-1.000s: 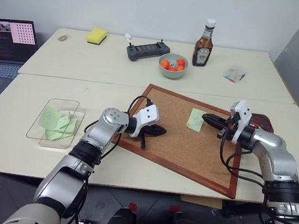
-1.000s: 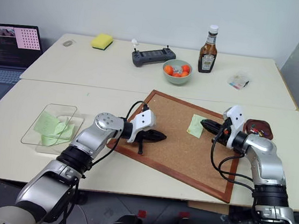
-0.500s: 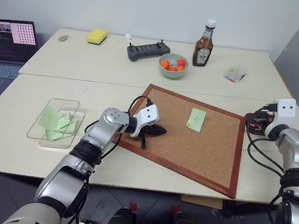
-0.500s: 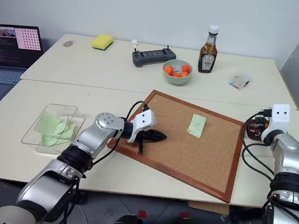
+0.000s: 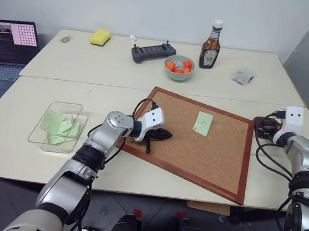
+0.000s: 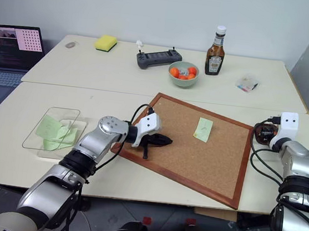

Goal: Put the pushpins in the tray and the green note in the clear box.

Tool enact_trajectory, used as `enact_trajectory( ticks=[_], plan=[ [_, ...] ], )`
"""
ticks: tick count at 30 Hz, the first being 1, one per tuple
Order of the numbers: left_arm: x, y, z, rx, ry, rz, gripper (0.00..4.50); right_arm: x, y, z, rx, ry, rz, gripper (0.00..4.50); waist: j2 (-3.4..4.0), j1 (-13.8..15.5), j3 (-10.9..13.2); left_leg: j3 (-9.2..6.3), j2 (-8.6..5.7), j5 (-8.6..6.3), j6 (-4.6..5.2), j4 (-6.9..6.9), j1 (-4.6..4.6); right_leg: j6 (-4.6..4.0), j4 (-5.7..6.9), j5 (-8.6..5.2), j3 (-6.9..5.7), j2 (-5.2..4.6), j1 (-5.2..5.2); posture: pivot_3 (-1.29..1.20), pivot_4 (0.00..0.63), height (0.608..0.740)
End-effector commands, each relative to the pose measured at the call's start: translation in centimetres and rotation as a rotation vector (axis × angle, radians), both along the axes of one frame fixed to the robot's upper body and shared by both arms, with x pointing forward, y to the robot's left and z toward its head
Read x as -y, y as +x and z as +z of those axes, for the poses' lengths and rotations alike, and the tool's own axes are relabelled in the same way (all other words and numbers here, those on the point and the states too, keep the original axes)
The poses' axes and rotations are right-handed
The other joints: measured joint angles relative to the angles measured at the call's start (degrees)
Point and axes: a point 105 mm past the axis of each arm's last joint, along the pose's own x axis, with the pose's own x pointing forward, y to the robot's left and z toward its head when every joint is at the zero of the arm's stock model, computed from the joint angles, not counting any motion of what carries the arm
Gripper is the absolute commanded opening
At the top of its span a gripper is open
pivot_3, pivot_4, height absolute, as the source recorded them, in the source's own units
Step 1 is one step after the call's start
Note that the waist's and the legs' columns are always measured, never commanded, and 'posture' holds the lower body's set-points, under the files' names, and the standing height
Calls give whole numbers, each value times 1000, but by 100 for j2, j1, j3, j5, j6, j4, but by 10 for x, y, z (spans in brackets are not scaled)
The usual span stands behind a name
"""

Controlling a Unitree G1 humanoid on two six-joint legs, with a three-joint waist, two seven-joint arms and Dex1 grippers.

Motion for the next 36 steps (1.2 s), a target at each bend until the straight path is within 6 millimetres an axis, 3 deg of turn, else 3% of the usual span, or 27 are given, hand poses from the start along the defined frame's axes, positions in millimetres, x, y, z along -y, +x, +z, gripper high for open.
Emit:
enact_trajectory(
  ticks=[1, 5, 12, 15, 18, 20, 24, 30, 36],
  plan=[
    [-8, -4, -22, -54, 83, 20, 0, 8, 4, 25, 72, -33, -11, 2222, 0, 0, 0, 0, 0, 0, 0, 0, 0, 0, 0, 0, 0, 0, 0, 0, 150, 740],
    [-7, -4, -22, -54, 82, 17, 0, 10, 3, 26, 74, -38, -15, 3186, 0, -1, 0, 0, 0, 0, 0, 0, 0, 0, 0, 0, 0, 0, 0, 0, 150, 740],
    [-6, -3, -21, -53, 82, 12, 0, 4, 5, 41, 143, -35, 20, 4494, 0, -1, 0, 0, 0, 0, 0, 0, 0, 0, 0, 0, 0, 0, 0, 0, 150, 740],
    [-6, -3, -21, -52, 83, 11, 0, -20, 5, 49, 184, -46, 166, 4494, 0, -2, 0, 1, 0, 0, 0, 0, 0, 0, 0, 0, 0, 0, -1, 0, 150, 740],
    [-7, -3, -21, -51, 85, 10, 0, -65, -5, 51, 191, -14, 424, 4494, 0, -8, 0, 0, 1, 0, 0, 0, 0, 0, 0, 0, 0, 1, 0, 0, 150, 740],
    [-7, -3, -20, -49, 86, 8, 0, -107, -26, 49, 172, 12, 671, 4494, 0, -4, 0, -4, 1, 1, 0, 1, -1, 1, 0, 1, -3, 1, 1, 0, 150, 740],
    [-6, -2, -19, -49, 86, 8, 0, -151, -60, 44, 118, 71, 925, 4494, -1, 9, 1, -18, 1, 0, 0, 2, -8, 2, -5, 0, -13, 5, 5, 0, 150, 740],
    [-7, -3, -20, -48, 87, 6, 0, -186, -82, 38, 87, 71, 1091, 4494, -2, 3, 1, -16, 1, 0, 1, 2, -4, 2, -5, 0, -9, 3, 2, 0, 150, 740],
    [-6, -3, -20, -46, 88, 5, 0, -201, -65, 25, 95, 20, 1071, 4494, -3, 2, 2, -18, 2, 0, 0, 2, -4, 2, -5, 0, -10, 5, 0, 0, 150, 740]
  ],
)
